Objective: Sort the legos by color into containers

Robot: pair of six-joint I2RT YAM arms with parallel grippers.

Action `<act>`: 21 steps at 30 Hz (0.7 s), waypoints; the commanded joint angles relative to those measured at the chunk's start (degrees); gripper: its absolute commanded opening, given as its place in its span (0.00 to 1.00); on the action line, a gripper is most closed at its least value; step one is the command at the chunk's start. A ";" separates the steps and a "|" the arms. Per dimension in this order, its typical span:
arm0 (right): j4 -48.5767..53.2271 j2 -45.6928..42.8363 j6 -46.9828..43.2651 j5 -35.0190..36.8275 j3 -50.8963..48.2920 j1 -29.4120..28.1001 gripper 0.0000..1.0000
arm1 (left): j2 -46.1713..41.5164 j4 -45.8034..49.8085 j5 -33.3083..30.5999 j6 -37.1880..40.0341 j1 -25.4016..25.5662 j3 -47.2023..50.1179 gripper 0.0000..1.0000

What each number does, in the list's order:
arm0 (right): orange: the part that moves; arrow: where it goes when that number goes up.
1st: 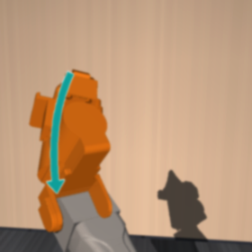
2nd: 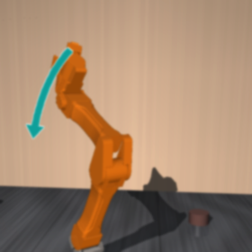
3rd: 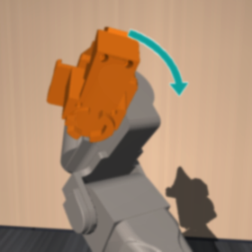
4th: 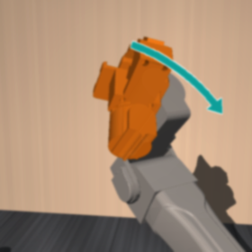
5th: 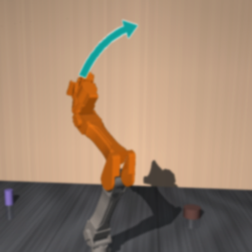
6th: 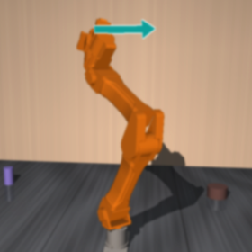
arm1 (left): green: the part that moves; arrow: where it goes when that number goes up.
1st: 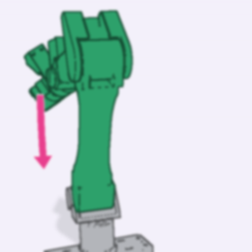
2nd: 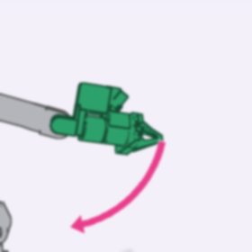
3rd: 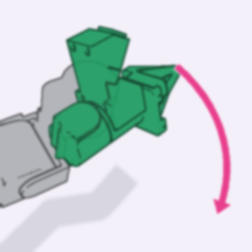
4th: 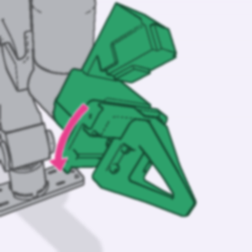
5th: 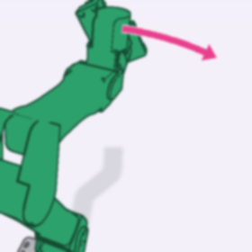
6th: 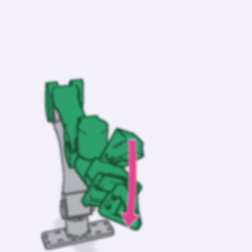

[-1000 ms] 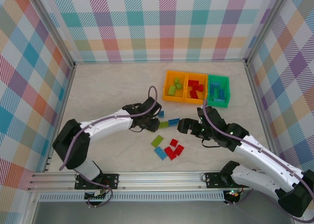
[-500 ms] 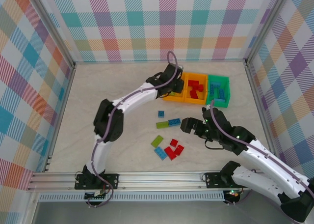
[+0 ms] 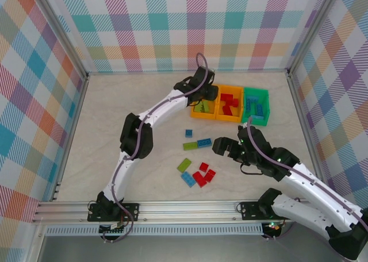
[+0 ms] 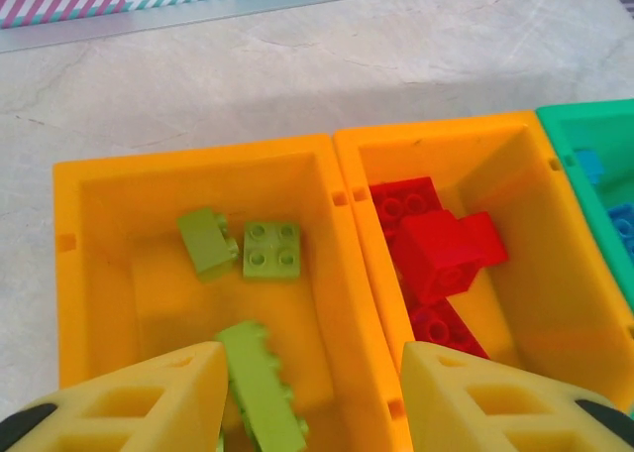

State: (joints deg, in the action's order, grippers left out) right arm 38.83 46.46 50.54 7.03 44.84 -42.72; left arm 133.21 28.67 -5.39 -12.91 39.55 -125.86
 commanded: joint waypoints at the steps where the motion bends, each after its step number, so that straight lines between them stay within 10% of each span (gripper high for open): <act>1: 0.09 1.28 -0.63 0.39 2.49 0.27 1.00 | -13.60 -1.62 4.46 -2.49 0.08 7.48 0.50; 9: 1.06 11.23 4.63 3.20 5.16 0.18 1.00 | -50.08 -10.74 7.96 5.72 0.49 43.43 0.52; 21: -1.18 38.05 22.12 2.69 17.95 0.09 0.99 | -84.47 9.01 25.82 54.87 1.43 72.20 0.81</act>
State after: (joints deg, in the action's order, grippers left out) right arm 36.05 80.36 64.34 8.99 59.29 -42.72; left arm 51.83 28.49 12.27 23.00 40.16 -58.08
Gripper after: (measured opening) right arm 0.993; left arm 0.801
